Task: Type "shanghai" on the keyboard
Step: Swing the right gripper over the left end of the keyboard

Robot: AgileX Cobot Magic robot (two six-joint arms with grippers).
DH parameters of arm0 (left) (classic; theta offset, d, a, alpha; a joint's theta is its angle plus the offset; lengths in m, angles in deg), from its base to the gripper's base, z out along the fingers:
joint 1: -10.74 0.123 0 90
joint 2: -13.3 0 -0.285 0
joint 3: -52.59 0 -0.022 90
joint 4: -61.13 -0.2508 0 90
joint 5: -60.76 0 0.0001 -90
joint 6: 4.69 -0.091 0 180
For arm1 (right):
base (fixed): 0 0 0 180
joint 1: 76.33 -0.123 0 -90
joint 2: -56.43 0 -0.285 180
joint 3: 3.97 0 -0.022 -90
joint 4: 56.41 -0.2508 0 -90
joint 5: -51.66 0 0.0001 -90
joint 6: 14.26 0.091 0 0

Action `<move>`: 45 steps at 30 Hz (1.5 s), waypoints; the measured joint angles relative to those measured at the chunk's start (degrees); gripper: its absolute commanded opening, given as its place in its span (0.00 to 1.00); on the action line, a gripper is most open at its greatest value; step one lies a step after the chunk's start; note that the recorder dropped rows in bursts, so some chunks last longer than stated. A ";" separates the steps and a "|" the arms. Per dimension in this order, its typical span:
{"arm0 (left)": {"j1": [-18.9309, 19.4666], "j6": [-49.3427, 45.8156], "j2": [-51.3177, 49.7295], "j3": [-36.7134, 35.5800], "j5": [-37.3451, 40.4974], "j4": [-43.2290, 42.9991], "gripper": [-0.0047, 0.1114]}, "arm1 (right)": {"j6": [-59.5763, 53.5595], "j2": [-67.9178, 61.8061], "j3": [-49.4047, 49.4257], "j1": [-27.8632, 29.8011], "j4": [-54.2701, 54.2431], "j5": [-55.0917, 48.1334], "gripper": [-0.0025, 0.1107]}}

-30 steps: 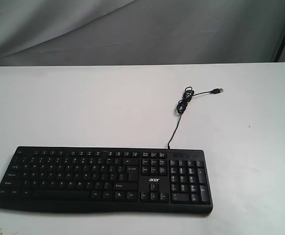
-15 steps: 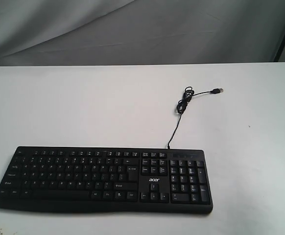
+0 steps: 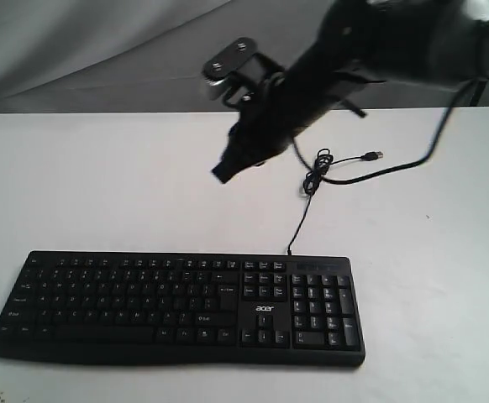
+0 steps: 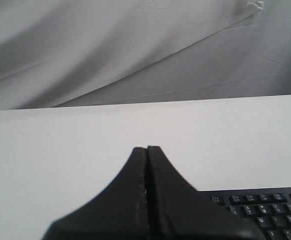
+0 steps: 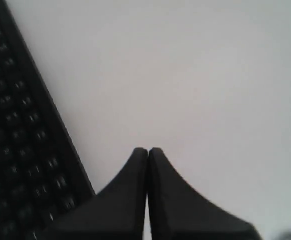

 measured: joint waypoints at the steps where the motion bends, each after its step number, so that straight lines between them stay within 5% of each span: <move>1: 0.00 0.00 0.00 0.00 0.00 0.00 0.04 | 0.52 -2.85 -3.64 -2.26 0.00 -0.11 0.02; 7: 0.00 0.00 0.00 0.00 0.00 0.00 0.04 | 12.14 -24.97 -36.04 -18.41 14.39 -10.04 0.02; 12: 0.00 0.00 0.00 0.00 0.00 0.00 0.04 | 13.63 -33.63 -48.03 -20.71 13.54 -14.17 0.02; 45: 0.00 0.00 0.00 0.00 0.00 0.00 0.04 | 14.50 -35.85 -49.85 -26.96 14.39 -20.15 0.02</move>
